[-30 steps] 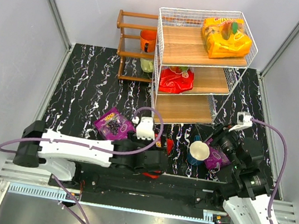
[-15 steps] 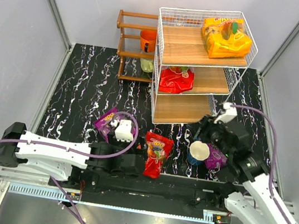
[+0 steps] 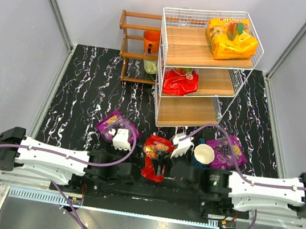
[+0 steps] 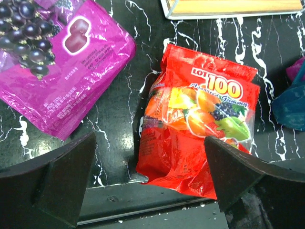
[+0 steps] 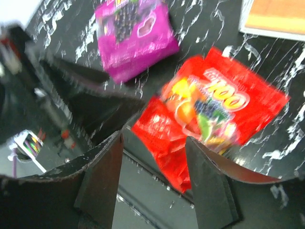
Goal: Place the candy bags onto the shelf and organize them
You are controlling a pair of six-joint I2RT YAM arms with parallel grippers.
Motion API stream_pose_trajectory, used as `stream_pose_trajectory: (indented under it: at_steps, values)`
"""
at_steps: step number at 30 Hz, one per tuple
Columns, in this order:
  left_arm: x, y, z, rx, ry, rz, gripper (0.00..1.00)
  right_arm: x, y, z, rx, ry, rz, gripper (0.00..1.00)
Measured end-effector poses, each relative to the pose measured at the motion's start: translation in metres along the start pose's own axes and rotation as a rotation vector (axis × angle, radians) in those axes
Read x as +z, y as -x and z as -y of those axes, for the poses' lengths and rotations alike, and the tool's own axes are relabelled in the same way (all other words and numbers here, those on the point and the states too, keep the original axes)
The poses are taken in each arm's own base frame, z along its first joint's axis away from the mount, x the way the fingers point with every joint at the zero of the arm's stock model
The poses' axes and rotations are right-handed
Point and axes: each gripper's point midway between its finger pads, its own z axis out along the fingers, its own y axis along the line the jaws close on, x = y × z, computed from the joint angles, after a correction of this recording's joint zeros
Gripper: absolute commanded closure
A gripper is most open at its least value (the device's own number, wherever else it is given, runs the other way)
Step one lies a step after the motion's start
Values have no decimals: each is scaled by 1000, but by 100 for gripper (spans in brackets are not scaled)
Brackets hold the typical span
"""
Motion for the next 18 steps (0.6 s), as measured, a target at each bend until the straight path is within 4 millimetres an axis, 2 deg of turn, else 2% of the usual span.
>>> stream_pose_trajectory:
  at_steps: [3,5,11,18]
  values:
    - [1,-7,-3,-1,-18,-4,1,-4,-45,-17,-15,-40,-36,37]
    - [2,-9,-2,-5,-34,-3,1,-6,-61,-14,-1,-87,-35,36]
    - [6,-15,1,-16,-106,17,1,-6,-80,18,104,-277,37,33]
    - [10,-27,7,-10,-173,10,1,-5,-91,39,184,-387,71,31]
